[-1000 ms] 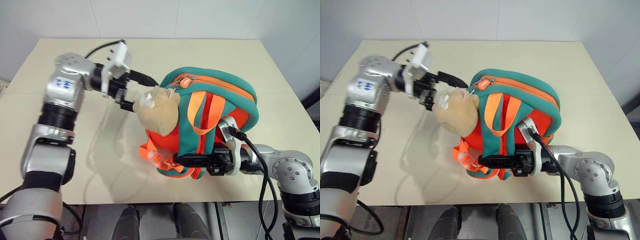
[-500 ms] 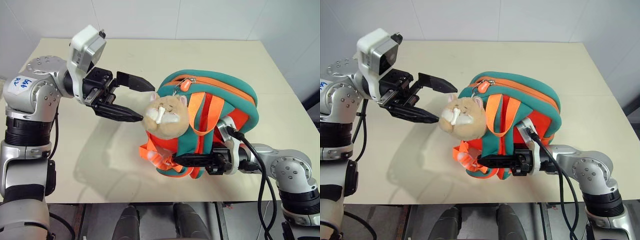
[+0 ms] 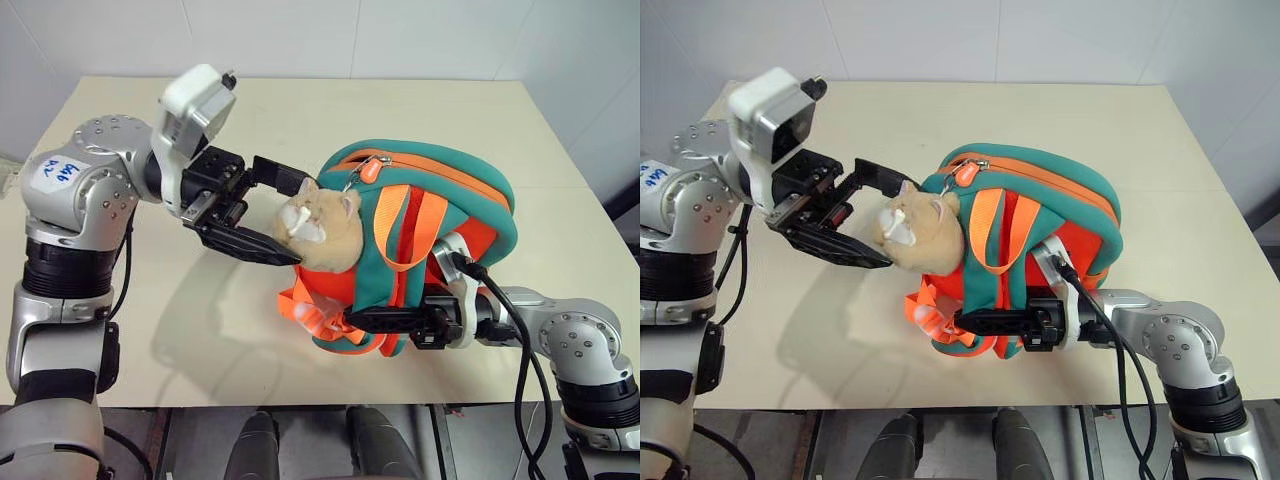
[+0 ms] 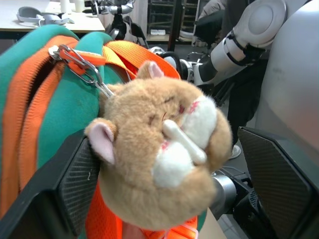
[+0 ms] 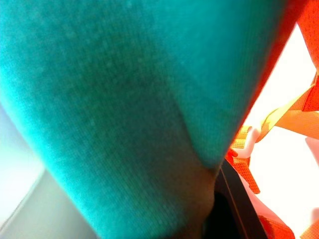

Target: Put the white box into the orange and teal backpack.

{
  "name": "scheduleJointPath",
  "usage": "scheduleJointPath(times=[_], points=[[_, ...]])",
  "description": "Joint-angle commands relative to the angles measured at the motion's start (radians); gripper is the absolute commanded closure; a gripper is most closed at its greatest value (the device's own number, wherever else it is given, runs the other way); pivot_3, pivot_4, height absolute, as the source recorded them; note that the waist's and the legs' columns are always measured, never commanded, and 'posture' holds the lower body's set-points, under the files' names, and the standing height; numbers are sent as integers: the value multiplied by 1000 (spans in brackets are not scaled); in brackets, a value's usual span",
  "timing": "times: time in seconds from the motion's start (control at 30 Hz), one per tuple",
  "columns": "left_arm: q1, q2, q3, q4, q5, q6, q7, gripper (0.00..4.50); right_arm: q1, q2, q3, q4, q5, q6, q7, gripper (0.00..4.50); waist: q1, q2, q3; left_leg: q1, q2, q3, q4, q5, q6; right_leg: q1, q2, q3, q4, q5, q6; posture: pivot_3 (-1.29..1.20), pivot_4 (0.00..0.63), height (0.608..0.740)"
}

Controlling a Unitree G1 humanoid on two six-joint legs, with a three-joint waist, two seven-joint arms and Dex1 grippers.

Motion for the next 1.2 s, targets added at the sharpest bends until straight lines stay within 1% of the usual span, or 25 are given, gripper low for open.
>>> scheduleJointPath(times=[0.03, 0.13, 0.2, 0.3, 0.37, 0.43, 0.53, 0.63, 0.7, 0.83, 0.93, 1.0, 1.13, 1.17, 1.2], points=[[-19, 15, 18, 1, 15, -27, -22, 1254, -1, 9, -2, -21, 9, -12, 11, 4356, -2, 0, 0, 0, 0, 0, 0, 0, 0, 0, 0, 0, 0, 0, 0, 0, 150, 740], [-31, 42, 29, 33, 39, -48, -32, 2135, 1, 11, -3, -23, 6, -13, 10, 4356, -2, 0, 0, 0, 0, 0, 0, 0, 0, 0, 0, 0, 0, 0, 0, 0, 150, 740], [-50, 68, 40, 90, 75, -98, -38, 2713, 4, 13, -5, -25, 6, -13, 9, 4356, -4, 0, 0, 0, 0, 0, 0, 0, 0, 0, 0, 0, 0, 0, 0, 0, 150, 740], [-88, 130, 25, 203, 150, -168, -66, 3448, 11, 16, -7, -31, 8, -12, 4, 4356, -3, 0, 0, 0, 0, 0, 0, 0, 0, 0, 0, 0, 0, 0, 0, 0, 150, 740], [-102, 165, 1, 275, 201, -212, -85, 3830, 13, 18, -7, -34, 11, -12, 0, 4356, -5, 0, 0, 0, 0, 0, 0, 0, 0, 0, 0, 0, 0, 0, 0, 0, 150, 740], [-97, 181, -30, 374, 262, -270, -86, 3830, 17, 21, -9, -37, 15, -13, -7, 4356, -3, 0, 0, 0, 0, 0, -1, 0, 0, 0, 0, 0, 0, 0, 0, 0, 150, 740], [-75, 177, -64, 462, 326, -341, -86, 3830, 22, 25, -10, -43, 18, -15, -15, 4356, -2, 0, 0, 0, 0, 0, -1, 0, 0, 0, 0, 0, 0, 0, 0, 0, 150, 740], [-36, 146, -86, 526, 356, -377, -83, 3830, 30, 30, -15, -51, 23, -16, -27, 4356, -2, 0, 0, 0, 0, 0, -1, 0, 0, 0, 0, 0, -1, 0, 0, 0, 150, 740], [7, 114, -99, 543, 359, -369, -79, 3830, 36, 33, -19, -58, 28, -18, -37, 4356, -1, 0, 0, 0, 0, 0, -2, 0, 0, -1, 0, 0, -1, 0, -1, 0, 150, 740], [132, 84, -154, 482, 383, -378, -99, 3830, 49, 37, -30, -73, 38, -25, -61, 4356, -5, 0, 0, 0, 0, 0, -2, 0, 0, -1, 0, 0, 0, -1, -1, 0, 150, 740], [196, 63, -149, 431, 363, -374, -92, 3830, 54, 42, -32, -83, 32, -41, -78, 4356, -3, 0, 0, 0, 1, 0, -2, 0, 0, -1, 0, 0, 0, -1, -1, 0, 150, 740], [224, 51, -119, 391, 339, -392, -73, 3830, 51, 36, -27, -100, -26, -79, -83, 4356, -1, 0, 0, 0, 1, 0, -2, 0, 0, -1, 0, 0, 0, -1, -1, 0, 150, 740], [243, 36, -31, 305, 282, -389, -19, 3830, 39, -4, 2, -141, -236, -225, -45, 4356, 2, 0, 0, 0, 0, 0, -1, 0, 0, 0, 0, 0, 0, -1, -1, 0, 150, 740], [248, 37, -15, 287, 275, -379, -2, 3839, 37, -8, -8, -137, -256, -240, -50, 4008, 2, 0, 0, 0, 0, 0, -1, 0, 0, 0, 0, 0, 0, 0, -1, 0, 150, 740], [255, 39, 0, 266, 267, -363, 12, 3560, 36, -13, -21, -135, -260, -255, -40, 3639, 2, 0, 0, 0, 0, 0, -1, 0, 0, 0, 0, 0, 0, 0, -1, 0, 150, 740]])
